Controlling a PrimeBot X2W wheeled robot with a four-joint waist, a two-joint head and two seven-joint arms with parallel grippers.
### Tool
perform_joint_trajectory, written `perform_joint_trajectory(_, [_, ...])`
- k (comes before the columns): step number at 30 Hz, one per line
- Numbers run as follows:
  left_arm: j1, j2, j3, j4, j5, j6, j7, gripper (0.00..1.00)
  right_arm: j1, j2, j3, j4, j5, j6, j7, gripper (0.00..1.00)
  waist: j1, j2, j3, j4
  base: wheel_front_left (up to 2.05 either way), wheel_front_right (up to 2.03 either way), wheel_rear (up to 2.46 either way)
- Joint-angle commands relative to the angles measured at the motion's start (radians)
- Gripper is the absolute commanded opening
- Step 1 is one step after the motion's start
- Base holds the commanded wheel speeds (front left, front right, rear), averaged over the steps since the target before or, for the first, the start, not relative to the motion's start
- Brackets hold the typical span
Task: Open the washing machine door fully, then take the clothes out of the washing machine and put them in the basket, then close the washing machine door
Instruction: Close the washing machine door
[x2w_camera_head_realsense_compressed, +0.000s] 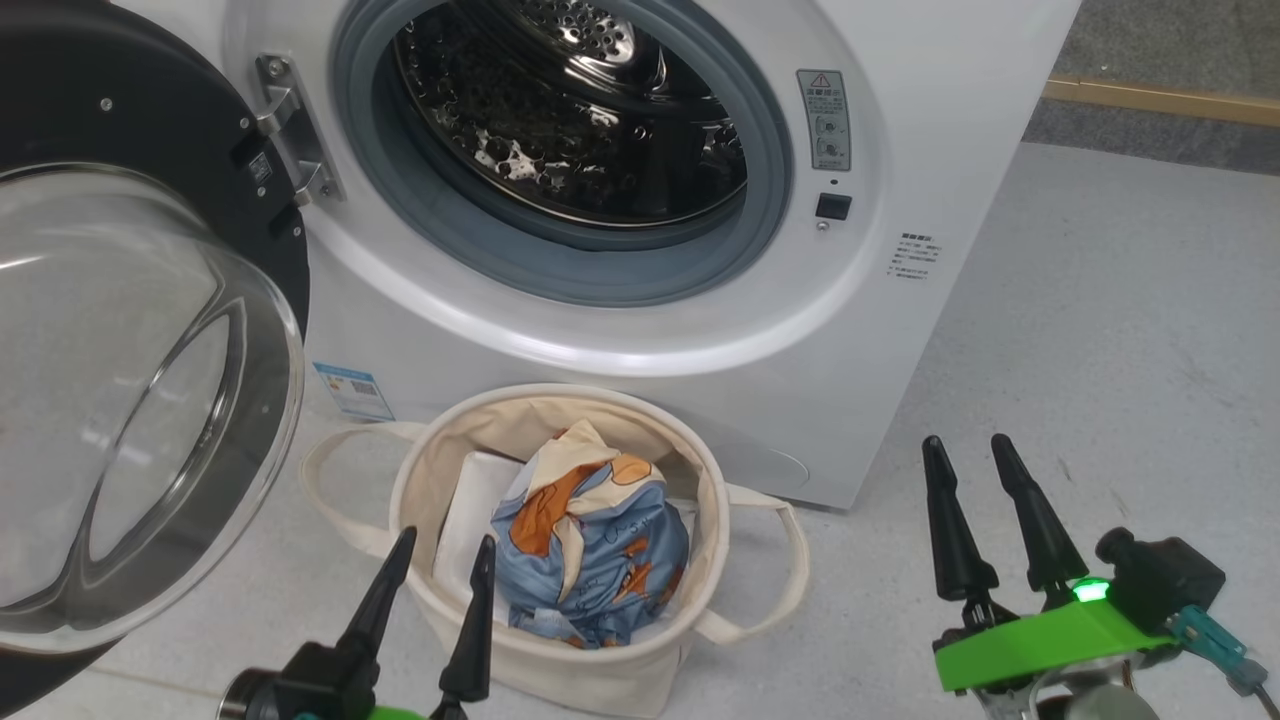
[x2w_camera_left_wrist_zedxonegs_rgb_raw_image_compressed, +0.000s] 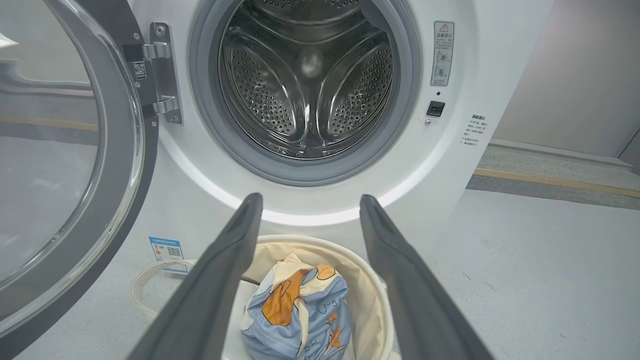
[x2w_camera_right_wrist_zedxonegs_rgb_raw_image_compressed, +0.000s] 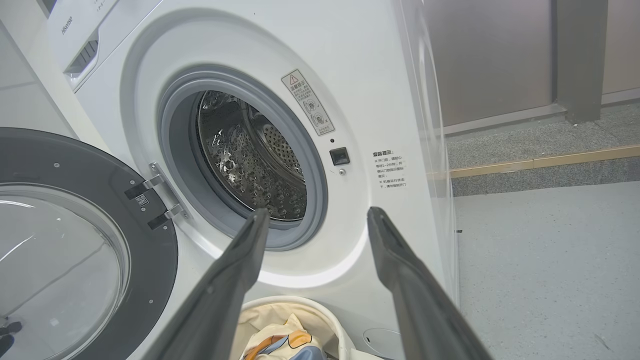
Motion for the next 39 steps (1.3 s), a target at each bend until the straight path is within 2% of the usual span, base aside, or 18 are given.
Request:
perform_joint_trajectory(1, [-0.037, 0.000, 0.027, -0.026, 0.006, -0.003, -0.005, 1.00, -0.024, 0.001, 0.021, -0.031, 0.001, 0.001, -0.012, 1.00, 0.0000, 0.0000, 0.001, 0.000, 0.00, 0.00, 0.00])
perform_joint_trajectory(15, [-0.043, 0.000, 0.038, -0.003, -0.039, -0.010, -0.005, 1.00, -0.023, 0.001, 0.025, -0.030, 0.001, 0.001, -0.012, 1.00, 0.0000, 0.0000, 0.007, 0.004, -0.11, 0.21, -0.10])
perform_joint_trajectory(26, [-0.048, 0.000, 0.036, -0.005, -0.030, -0.006, -0.005, 1.00, -0.027, 0.001, 0.020, -0.023, -0.002, 0.001, -0.012, 1.00, 0.0000, 0.0000, 0.019, 0.008, -1.56, 1.48, 0.09])
perform_joint_trajectory(33, [-0.061, 0.000, 0.050, -0.036, 0.031, 0.035, -0.005, 1.00, -0.034, 0.001, 0.023, -0.019, -0.003, 0.001, -0.012, 1.00, 0.0000, 0.0000, 0.032, 0.011, -1.87, 1.79, 0.08])
perform_joint_trajectory(39, [-0.065, 0.000, 0.041, -0.042, 0.041, 0.047, -0.005, 1.00, -0.039, 0.001, 0.028, -0.029, -0.003, 0.001, -0.012, 1.00, 0.0000, 0.0000, 0.041, 0.030, -0.96, 0.96, 0.00])
